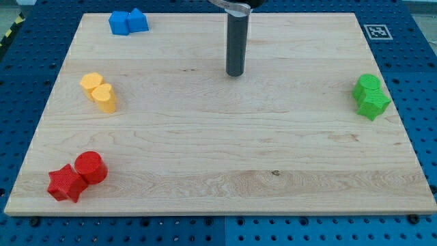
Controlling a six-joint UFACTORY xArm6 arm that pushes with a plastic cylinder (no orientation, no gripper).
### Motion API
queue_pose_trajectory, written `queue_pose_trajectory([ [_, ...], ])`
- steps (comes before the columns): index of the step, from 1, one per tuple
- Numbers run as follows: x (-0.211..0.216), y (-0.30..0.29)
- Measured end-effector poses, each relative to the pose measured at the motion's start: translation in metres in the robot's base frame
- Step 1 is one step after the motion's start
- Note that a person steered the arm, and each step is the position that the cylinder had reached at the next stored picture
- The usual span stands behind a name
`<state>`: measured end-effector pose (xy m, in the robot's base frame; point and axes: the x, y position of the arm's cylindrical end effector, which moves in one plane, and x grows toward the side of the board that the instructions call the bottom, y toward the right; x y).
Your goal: Move the arm diagonally to the top left of the yellow hexagon
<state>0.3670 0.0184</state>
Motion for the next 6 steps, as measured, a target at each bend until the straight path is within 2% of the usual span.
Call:
queue_pose_trajectory([
  [2,-0.001,-0.071],
  [5,-0.023,-0.248],
  [6,-0.032,-0.278],
])
